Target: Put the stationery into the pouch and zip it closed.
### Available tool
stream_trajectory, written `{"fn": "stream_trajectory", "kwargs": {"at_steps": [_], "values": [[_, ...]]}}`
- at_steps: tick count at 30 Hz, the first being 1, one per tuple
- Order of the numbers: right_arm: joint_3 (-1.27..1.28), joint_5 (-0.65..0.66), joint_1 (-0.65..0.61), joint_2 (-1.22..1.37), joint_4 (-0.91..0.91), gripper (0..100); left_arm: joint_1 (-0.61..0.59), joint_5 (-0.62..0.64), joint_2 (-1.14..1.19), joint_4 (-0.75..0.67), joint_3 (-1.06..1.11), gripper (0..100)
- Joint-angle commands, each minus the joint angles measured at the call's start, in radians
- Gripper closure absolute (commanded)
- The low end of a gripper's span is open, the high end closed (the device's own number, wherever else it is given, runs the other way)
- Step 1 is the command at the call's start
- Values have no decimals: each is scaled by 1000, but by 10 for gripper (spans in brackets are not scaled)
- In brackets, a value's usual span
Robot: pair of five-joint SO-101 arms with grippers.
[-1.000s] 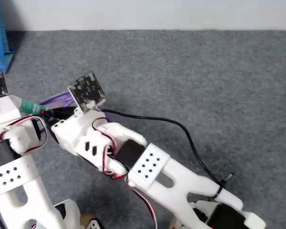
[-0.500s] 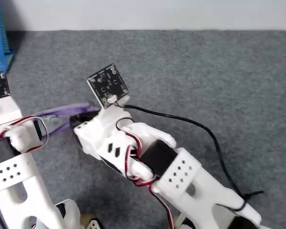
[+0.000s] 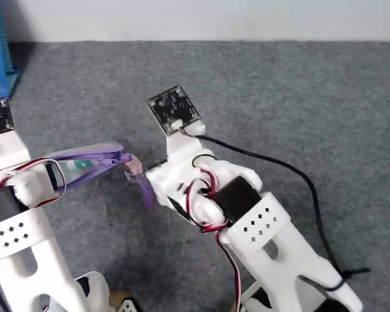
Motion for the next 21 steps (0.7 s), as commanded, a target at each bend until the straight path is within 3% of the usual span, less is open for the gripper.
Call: {"fn": "stream_trajectory", "kwargs": {"at_steps": [1,5,10,12,21], "values": [[86,68,42,-96,22,987,2,-5,-15,0,-7,987],[181,115,101,-222,81,954,2,-5,-15,0,-7,987],[222,66,113,-282,148,660,2,-5,-15,0,-8,987],[222,63,107,-282,130,586,2,-5,-15,0,-8,987],[216,58,-39,-81,-143,671,2,-5,-15,0,-5,987]]}}
